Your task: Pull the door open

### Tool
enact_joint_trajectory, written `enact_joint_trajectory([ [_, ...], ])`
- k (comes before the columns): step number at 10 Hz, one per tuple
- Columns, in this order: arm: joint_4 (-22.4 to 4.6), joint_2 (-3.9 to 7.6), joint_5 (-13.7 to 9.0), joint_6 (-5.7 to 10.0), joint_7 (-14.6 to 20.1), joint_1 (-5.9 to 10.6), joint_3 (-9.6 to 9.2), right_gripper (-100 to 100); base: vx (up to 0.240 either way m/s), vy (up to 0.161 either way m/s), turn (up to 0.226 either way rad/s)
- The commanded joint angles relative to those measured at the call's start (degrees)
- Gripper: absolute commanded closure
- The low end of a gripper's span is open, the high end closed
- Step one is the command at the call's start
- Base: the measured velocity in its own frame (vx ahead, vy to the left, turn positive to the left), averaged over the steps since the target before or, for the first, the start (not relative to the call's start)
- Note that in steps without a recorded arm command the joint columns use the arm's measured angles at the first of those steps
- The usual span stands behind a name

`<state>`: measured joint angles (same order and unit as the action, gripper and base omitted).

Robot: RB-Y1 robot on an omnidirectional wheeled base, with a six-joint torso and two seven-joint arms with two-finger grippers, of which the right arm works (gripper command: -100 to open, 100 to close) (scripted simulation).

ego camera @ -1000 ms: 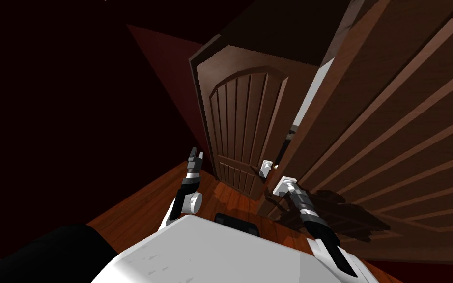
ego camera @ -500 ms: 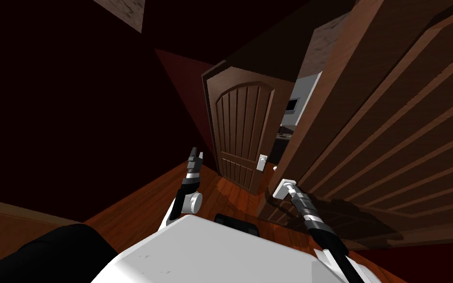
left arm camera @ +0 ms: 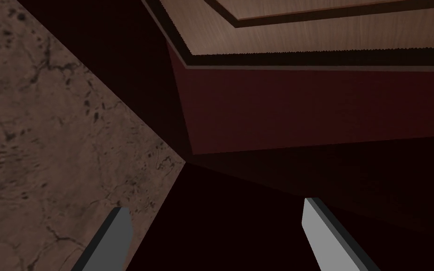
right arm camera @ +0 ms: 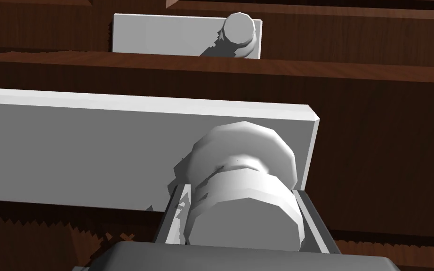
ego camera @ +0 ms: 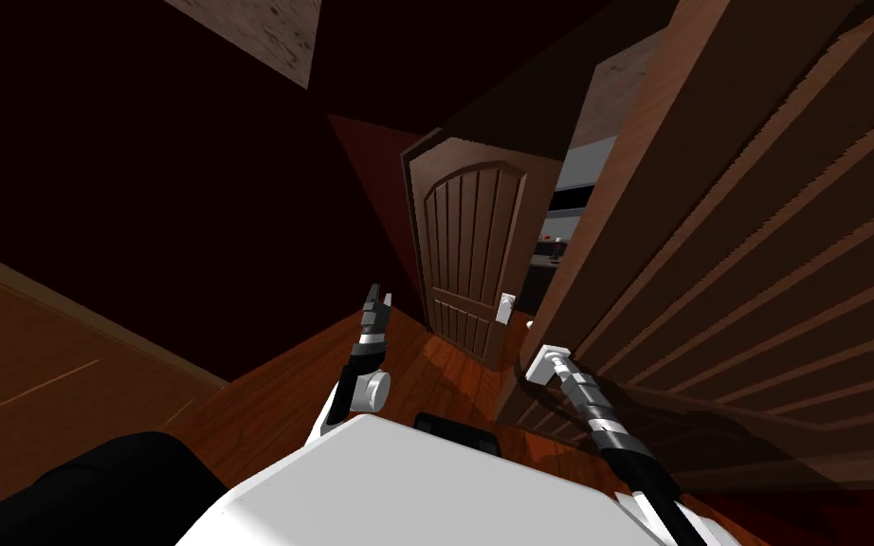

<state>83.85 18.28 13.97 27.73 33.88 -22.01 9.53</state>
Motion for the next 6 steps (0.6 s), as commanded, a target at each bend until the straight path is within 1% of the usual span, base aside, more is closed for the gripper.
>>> enact_joint_trajectory([
  [1,0.31,0.73,0.33,1.36,0.95,-1.35,-0.56,100,-0.206,-0.089,0.135],
  [5,0.72,3.01,0.9,5.01,3.35,-3.77,-1.29,100,-0.219,-0.077,0.132],
  [6,0.81,3.49,1.02,5.79,3.87,-4.29,-1.45,100,-0.195,-0.028,0.102],
])
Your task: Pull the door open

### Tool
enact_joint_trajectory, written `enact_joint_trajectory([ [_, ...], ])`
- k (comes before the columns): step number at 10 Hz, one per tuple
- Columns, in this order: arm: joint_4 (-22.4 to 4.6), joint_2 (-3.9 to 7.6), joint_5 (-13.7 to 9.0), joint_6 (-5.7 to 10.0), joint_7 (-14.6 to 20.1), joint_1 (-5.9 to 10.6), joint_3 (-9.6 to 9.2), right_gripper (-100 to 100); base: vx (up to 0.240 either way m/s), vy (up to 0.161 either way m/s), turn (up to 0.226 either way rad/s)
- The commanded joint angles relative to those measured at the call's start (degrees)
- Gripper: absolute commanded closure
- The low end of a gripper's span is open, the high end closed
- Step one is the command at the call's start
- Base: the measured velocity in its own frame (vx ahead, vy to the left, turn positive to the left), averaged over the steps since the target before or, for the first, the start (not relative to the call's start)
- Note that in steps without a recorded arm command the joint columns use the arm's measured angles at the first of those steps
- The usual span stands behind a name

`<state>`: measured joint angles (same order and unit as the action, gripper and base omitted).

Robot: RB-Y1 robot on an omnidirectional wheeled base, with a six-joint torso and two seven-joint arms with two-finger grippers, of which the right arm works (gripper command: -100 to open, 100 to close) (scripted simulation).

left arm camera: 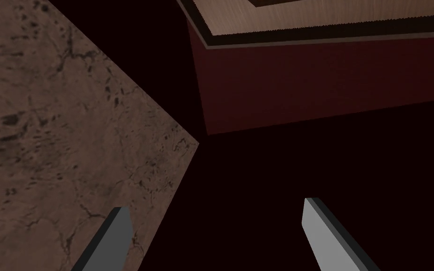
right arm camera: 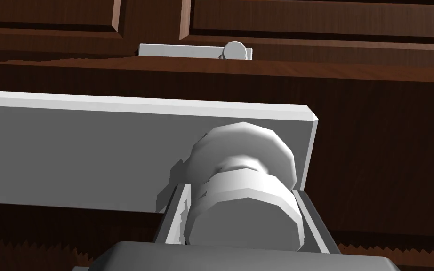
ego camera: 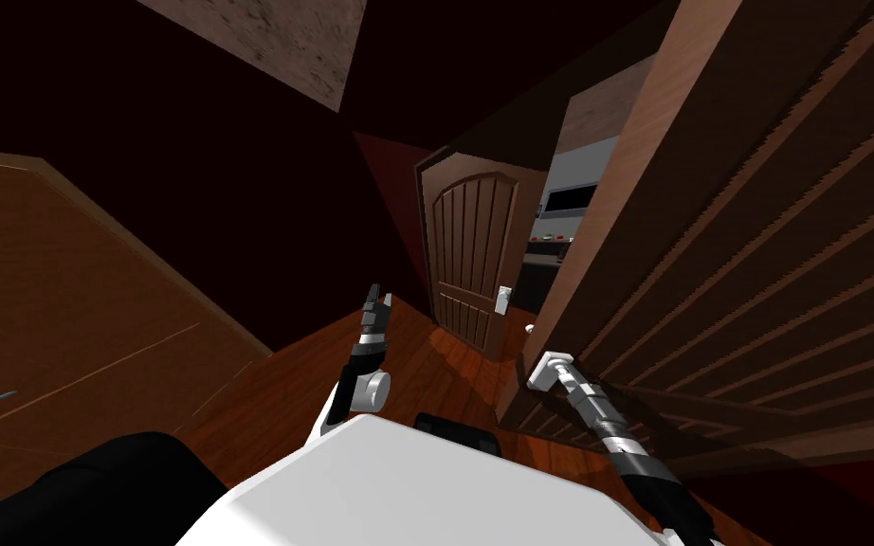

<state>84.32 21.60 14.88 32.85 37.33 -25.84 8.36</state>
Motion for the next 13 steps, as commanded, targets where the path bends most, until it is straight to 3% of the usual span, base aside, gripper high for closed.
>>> enact_joint_trajectory([
  [1,0.43,0.74,0.25,1.57,1.01,-1.06,-0.46,100,-0.205,-0.069,0.117],
  [2,0.09,0.51,0.12,0.81,0.55,-0.6,-0.1,100,-0.095,-0.045,0.026],
  [3,-0.37,1.32,0.28,2.21,1.25,-1.09,-0.47,100,-0.175,-0.053,0.131],
  [10,-1.93,4.74,0.62,7.61,3.81,-2.31,-1.42,100,-0.237,-0.089,0.139],
  [11,-2.09,5.1,0.65,8.17,4.08,-2.44,-1.52,100,-0.214,-0.084,0.11],
  [12,-1.9,4.89,0.62,7.42,3.79,-2.33,-1.26,100,-0.09,-0.035,0.011],
  [13,-2.55,5.37,0.86,8.67,4.28,-2.71,-1.27,100,-0.163,-0.027,0.134],
])
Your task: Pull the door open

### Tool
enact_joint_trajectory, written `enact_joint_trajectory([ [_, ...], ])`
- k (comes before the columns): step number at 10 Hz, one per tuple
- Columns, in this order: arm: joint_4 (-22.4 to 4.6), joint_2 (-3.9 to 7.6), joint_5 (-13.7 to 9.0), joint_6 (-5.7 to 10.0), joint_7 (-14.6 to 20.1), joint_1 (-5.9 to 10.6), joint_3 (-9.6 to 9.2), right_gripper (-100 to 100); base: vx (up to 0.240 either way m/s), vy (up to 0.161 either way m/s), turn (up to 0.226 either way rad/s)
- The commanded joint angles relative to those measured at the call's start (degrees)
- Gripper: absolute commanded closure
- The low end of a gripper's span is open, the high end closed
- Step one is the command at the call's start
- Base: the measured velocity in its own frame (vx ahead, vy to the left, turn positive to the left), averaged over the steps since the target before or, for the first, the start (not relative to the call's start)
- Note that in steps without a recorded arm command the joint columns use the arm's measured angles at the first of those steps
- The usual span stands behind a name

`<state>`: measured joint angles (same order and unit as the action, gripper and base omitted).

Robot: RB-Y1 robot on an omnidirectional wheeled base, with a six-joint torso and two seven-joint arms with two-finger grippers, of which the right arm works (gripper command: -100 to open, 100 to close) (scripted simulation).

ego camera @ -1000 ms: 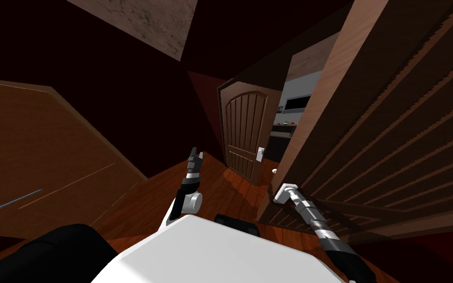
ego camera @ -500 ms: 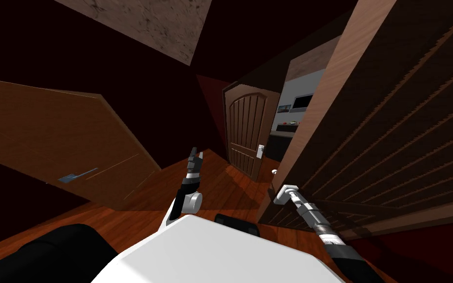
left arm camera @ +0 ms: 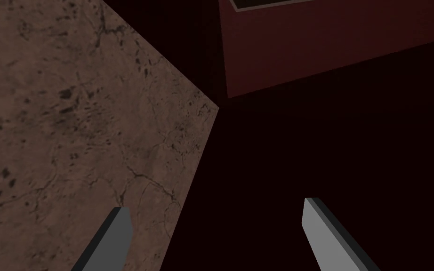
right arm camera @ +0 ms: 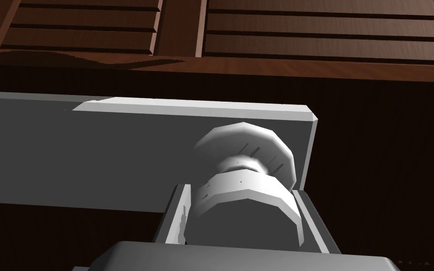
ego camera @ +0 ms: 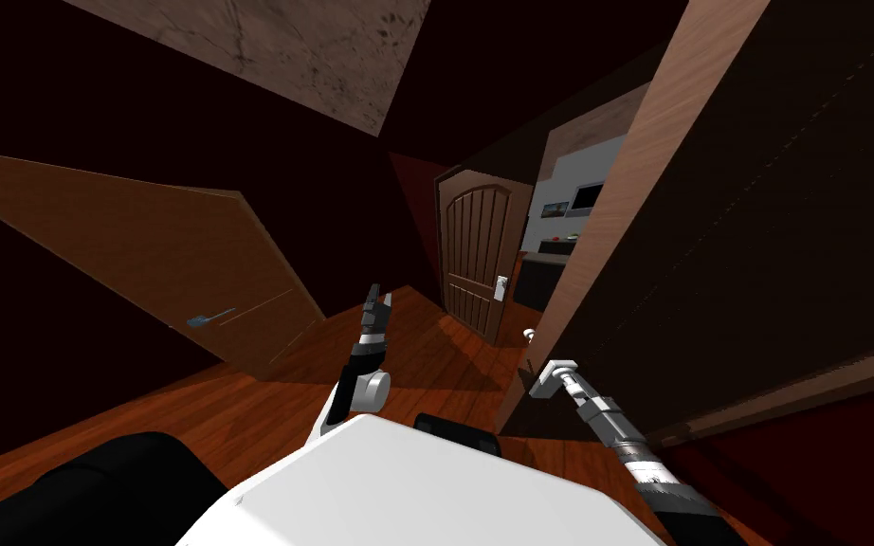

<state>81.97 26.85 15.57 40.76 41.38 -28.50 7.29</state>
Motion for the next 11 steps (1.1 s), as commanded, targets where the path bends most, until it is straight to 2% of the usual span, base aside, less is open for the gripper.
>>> enact_joint_trajectory([
  [1,-0.33,0.24,0.22,1.09,0.36,-0.11,-0.18,100,-0.214,-0.098,0.131],
  [7,-2.55,2.25,1.01,6.34,2.35,-0.99,0.21,100,-0.211,-0.095,0.15],
  [9,-3.11,2.75,1.21,7.66,2.85,-1.21,0.31,100,-0.202,-0.093,0.109],
  [10,-3.07,2.62,1.15,7.04,2.58,-1.05,0.36,100,-0.086,-0.041,0.018],
  [11,-3.69,2.99,1.32,7.82,2.87,-0.97,0.23,100,-0.132,-0.039,0.105],
])
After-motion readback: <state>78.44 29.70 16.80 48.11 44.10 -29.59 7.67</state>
